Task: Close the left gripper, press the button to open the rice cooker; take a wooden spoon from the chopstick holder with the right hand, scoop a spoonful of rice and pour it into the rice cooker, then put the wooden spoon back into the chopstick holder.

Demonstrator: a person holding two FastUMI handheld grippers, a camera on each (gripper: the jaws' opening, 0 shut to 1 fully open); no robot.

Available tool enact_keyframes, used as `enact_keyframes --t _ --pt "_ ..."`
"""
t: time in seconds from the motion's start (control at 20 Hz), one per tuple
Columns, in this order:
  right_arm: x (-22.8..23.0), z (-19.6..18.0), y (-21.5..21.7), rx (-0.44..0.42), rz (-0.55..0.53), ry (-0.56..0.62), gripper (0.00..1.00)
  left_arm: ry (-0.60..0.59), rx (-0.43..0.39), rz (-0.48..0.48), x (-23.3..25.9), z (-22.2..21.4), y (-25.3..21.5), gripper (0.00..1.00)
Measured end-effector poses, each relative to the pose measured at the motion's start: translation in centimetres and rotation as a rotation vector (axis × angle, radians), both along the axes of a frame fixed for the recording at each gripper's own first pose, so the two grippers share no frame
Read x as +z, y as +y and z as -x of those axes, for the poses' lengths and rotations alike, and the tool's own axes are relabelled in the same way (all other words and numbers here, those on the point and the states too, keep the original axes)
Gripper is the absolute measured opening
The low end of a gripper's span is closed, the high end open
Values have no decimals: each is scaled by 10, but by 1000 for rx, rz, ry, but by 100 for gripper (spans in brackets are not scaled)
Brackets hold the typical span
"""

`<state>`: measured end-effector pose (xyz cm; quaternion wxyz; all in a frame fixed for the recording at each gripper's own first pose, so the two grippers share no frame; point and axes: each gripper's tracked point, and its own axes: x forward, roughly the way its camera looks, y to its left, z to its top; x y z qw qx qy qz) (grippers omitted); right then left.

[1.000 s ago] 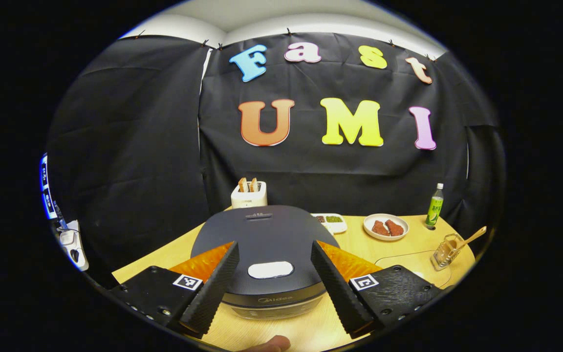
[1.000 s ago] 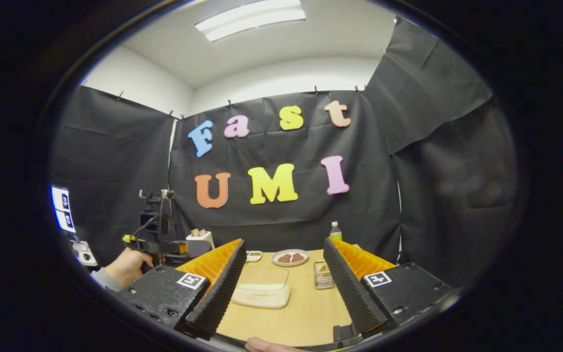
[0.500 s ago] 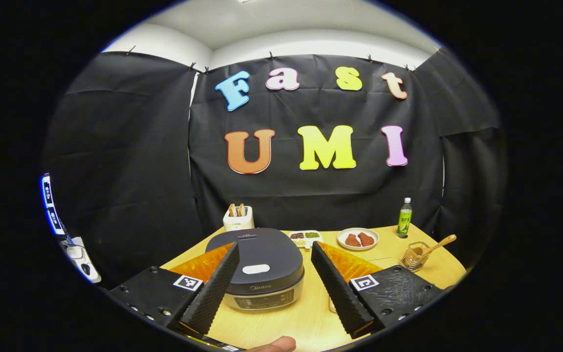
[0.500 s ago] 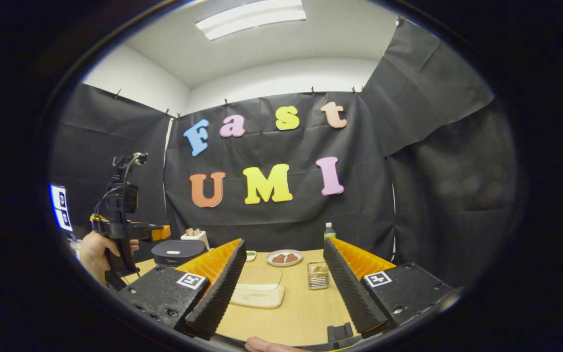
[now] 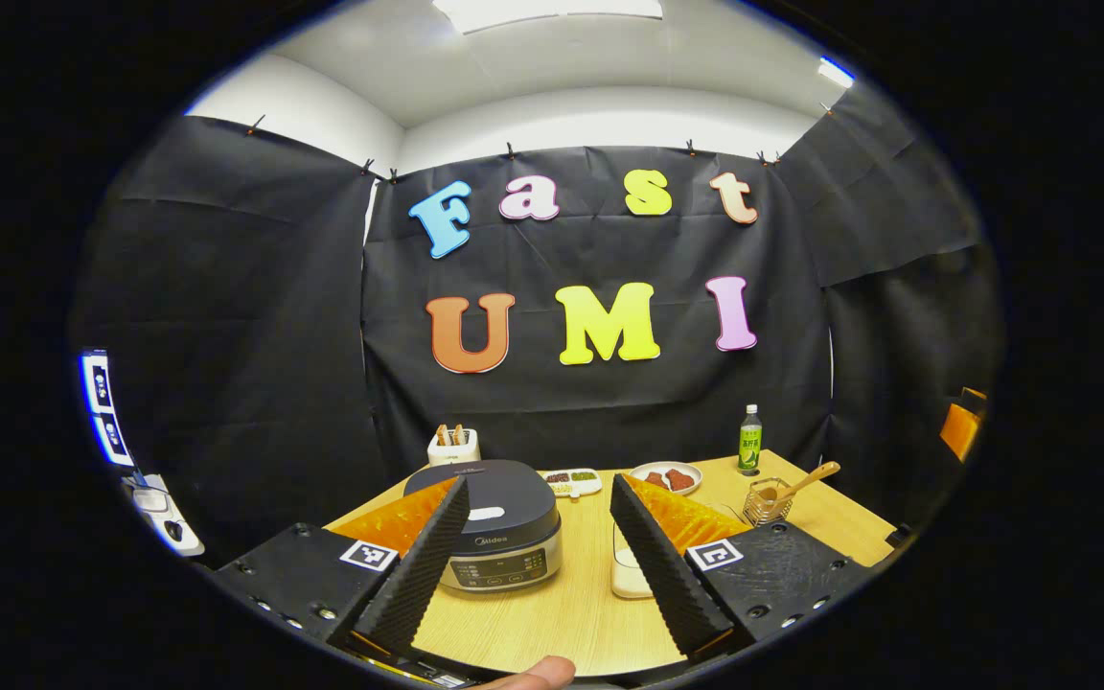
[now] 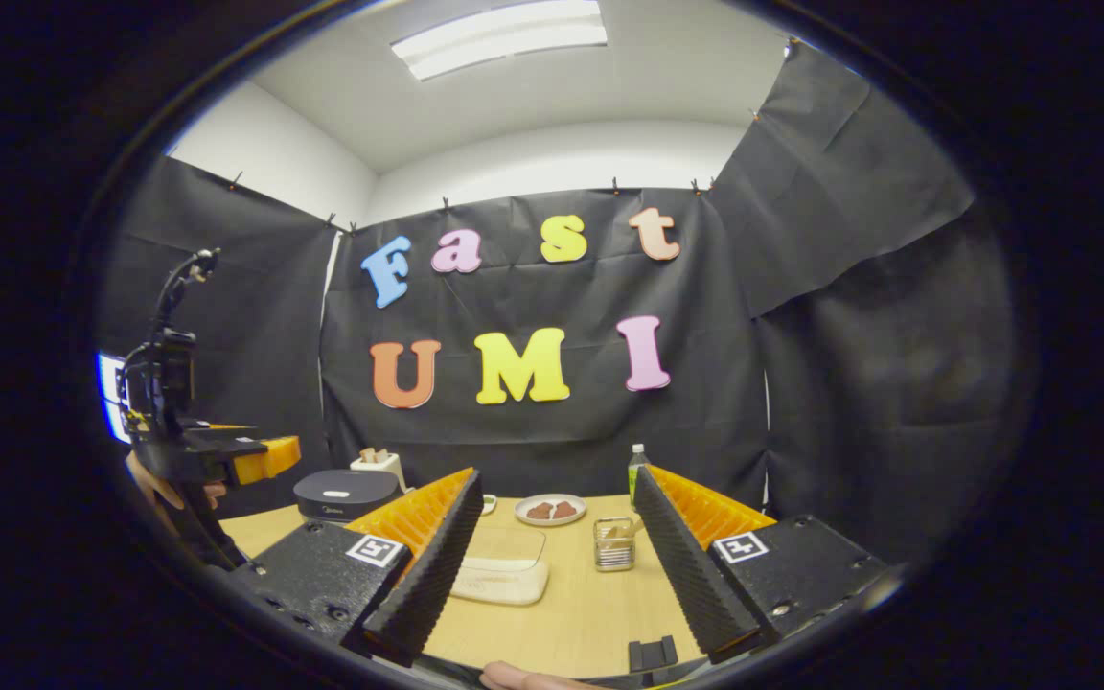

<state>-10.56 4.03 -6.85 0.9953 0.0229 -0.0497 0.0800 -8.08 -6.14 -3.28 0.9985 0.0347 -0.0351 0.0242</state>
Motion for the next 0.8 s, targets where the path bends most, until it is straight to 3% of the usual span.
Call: enact_keyframes --t 0.05,0.1,0.15,0.2,0.25,0.8 --pt "0 -3 -5 -14 -2 6 100 -15 -16 3 3 4 -4 87" --pt "-2 -6 -5 -17 -2 16 98 -15 -38 6 1 9 -10 94" --pt "-4 -8 -5 -20 -1 25 100 -10 -46 10 -2 13 -10 94" --pt "-4 -11 -9 -28 1 29 100 -2 -47 18 -6 17 -8 89" --pt "-2 -12 -13 -43 -2 30 100 12 -41 21 -10 21 -4 96" --pt "3 -11 -18 -84 31 18 100 6 -44 27 -15 21 8 96"
